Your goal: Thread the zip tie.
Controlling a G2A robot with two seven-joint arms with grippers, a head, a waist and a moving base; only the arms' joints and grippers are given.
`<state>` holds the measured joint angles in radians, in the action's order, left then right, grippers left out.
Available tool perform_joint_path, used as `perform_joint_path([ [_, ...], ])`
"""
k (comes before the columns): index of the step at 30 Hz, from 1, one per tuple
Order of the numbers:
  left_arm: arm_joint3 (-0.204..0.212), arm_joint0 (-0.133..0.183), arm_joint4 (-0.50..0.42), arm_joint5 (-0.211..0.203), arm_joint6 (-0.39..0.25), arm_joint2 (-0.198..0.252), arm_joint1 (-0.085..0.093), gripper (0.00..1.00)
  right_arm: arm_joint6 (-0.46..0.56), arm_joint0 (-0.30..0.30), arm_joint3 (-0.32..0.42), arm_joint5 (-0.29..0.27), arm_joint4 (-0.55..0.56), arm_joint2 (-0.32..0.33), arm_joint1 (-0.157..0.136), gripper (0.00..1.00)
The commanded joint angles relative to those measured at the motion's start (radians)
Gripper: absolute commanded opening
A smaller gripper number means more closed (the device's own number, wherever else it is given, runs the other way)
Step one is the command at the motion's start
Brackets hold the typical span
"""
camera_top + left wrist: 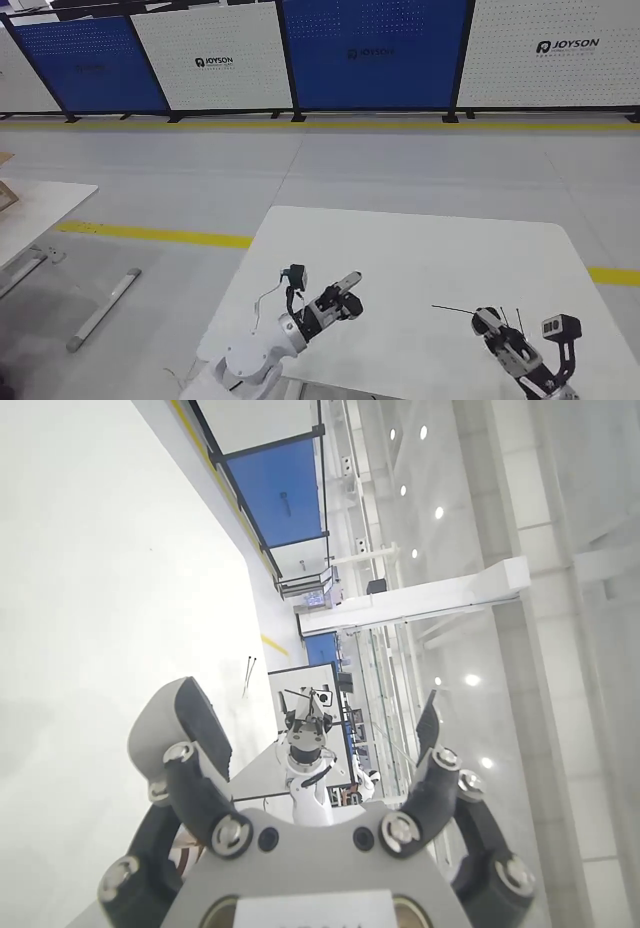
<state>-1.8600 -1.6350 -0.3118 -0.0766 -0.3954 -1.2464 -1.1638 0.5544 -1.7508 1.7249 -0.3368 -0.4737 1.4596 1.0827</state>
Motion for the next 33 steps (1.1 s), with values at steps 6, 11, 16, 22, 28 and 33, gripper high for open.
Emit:
perform_joint_path([
  [6,-0.011,-0.027,0.084,-0.064,-0.038,0.056,0.002,1.00,0.018,0.037,-0.016,-0.003,-0.039,-0.072,0.014,0.00],
  [11,0.029,0.020,0.213,-0.045,-0.033,0.121,-0.001,1.00,-0.022,0.081,-0.042,0.000,0.054,-0.130,0.024,0.00],
  [16,0.034,0.030,0.216,-0.040,-0.016,0.125,-0.002,1.00,-0.022,0.081,-0.042,0.000,0.054,-0.130,0.024,0.00],
  [22,0.034,0.030,0.216,-0.040,-0.016,0.125,-0.002,1.00,-0.041,0.085,-0.036,-0.003,0.056,-0.132,0.026,0.00],
  [28,0.034,0.030,0.216,-0.040,-0.016,0.125,-0.002,1.00,-0.143,0.138,-0.044,-0.003,0.102,-0.239,0.054,0.00],
  [33,0.034,0.030,0.216,-0.040,-0.016,0.125,-0.002,1.00,-0.166,0.164,-0.073,-0.003,0.126,-0.274,0.064,0.00],
])
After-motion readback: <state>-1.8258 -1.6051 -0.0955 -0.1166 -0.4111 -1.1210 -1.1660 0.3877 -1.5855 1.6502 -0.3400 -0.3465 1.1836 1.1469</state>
